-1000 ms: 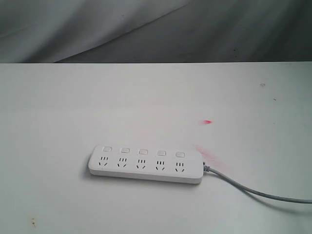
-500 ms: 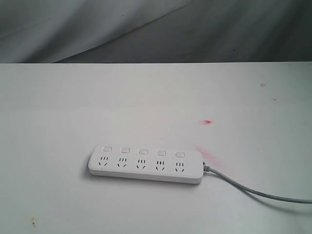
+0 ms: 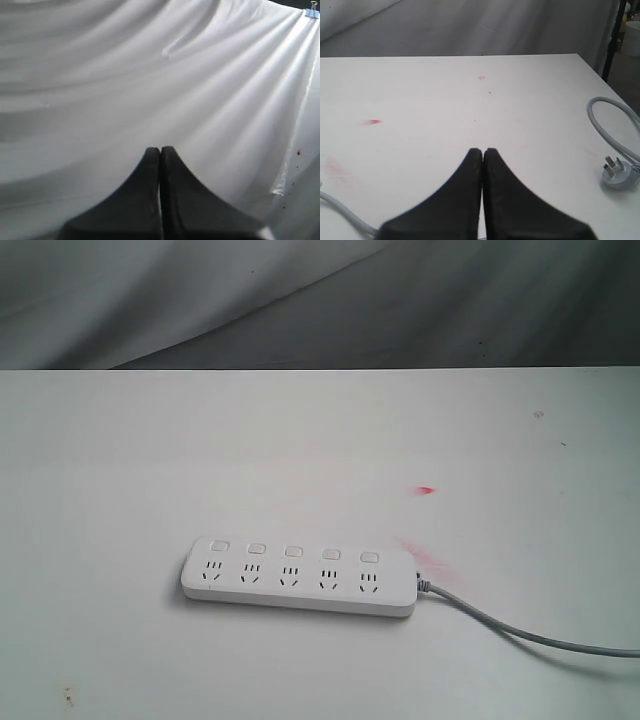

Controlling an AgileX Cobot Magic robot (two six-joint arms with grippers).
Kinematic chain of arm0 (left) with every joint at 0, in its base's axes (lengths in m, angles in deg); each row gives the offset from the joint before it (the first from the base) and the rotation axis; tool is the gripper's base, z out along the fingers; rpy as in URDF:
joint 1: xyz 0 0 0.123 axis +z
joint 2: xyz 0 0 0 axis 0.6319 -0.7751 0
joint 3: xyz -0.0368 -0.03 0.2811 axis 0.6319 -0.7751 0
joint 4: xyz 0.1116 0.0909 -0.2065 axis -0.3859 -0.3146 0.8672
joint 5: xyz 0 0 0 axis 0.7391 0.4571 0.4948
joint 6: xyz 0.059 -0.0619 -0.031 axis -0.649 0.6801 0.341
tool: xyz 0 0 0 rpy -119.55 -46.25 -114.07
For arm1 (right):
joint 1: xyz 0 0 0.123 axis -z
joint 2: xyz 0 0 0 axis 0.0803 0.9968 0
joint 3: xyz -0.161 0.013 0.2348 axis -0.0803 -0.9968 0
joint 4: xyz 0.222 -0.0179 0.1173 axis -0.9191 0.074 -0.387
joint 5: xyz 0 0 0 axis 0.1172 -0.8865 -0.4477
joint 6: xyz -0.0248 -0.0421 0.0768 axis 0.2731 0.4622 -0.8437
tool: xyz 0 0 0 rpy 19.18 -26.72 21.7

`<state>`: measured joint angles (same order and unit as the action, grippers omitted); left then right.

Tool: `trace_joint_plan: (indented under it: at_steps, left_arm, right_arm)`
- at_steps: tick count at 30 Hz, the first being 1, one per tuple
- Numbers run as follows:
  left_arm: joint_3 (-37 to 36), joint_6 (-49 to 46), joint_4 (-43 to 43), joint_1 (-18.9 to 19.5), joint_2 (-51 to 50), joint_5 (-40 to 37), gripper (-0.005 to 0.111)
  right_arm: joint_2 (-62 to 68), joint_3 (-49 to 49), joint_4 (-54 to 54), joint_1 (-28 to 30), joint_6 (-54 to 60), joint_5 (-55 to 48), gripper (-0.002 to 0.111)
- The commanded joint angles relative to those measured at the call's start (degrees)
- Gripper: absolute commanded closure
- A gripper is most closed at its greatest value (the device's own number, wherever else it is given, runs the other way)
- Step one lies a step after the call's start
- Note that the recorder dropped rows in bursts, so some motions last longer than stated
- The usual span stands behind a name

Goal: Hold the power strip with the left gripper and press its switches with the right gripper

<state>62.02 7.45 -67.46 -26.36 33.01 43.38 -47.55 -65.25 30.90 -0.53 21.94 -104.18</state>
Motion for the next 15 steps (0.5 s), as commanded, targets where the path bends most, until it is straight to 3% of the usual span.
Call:
trace_joint_plan:
  at_steps: [1, 5, 11, 15]
  left_arm:
    - [-1.76, 0.12, -8.91, -4.07, 4.81, -1.02, 0.107]
    - [-12.92, 0.12, -19.51, -7.18, 12.24, 0.57, 0.107]
    - [-37.36, 0.58, -18.11, -12.89, 18.34, 13.94, 0.107]
    - [-49.8, 0.58, -15.11, -13.49, 23.05, 19.13, 0.107]
  right_arm:
    - [-0.13, -0.21, -0.29, 0.43, -0.14, 0.92, 0.108]
    - [-0.13, -0.21, -0.29, 0.43, -0.14, 0.92, 0.108]
    - [-0.13, -0.21, -0.29, 0.43, -0.14, 0.92, 0.108]
    - [-0.13, -0.21, -0.29, 0.43, -0.14, 0.92, 0.108]
